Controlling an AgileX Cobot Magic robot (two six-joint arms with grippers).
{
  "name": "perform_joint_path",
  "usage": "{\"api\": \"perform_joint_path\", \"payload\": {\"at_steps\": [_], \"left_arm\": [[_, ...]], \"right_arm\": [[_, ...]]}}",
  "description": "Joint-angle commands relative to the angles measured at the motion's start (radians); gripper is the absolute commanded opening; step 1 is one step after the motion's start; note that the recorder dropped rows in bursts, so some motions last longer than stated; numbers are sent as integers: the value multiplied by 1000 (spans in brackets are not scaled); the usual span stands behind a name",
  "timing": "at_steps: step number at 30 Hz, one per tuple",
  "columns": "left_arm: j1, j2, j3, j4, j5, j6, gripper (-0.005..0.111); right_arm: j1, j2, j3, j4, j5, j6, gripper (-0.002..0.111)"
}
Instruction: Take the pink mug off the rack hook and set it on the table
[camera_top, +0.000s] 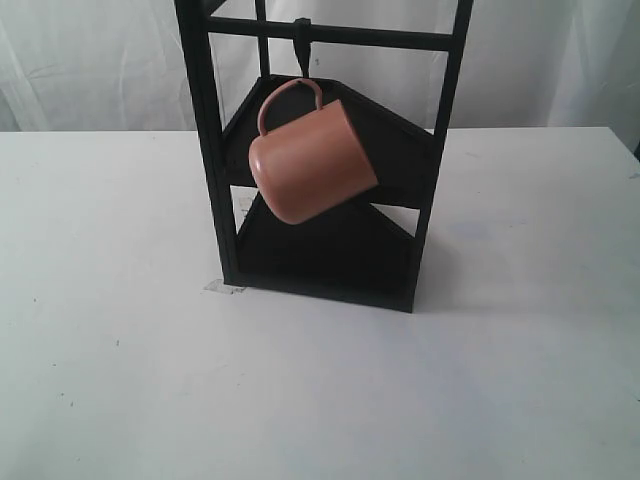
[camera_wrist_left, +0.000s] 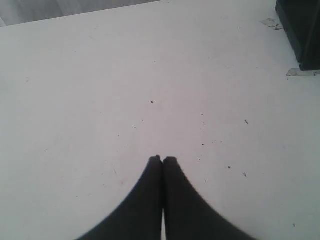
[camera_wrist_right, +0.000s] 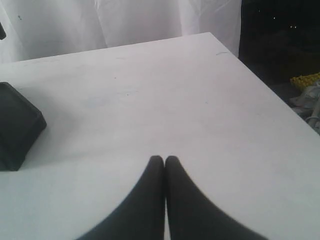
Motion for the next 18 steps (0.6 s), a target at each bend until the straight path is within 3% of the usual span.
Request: {"api": "perform_joint_path", "payload": {"at_steps": [1,3,7,12,18], "left_arm": [[-7,-4,2,-6,-5,-1,0],[-7,-4,2,-6,-5,-1,0],[-7,-4,2,-6,-5,-1,0],[-7,-4,2,-6,-5,-1,0],[-7,-4,2,-6,-5,-1,0]], "right_arm": [[1,-1,2,-124,-14,-133,0],[1,-1,2,-231,-20,-247,0],[1,-1,2,-292,-137,-287,0],[1,-1,2,-274,-517,-280,0],[1,-1,2,-48,-1022,-166,0]]}}
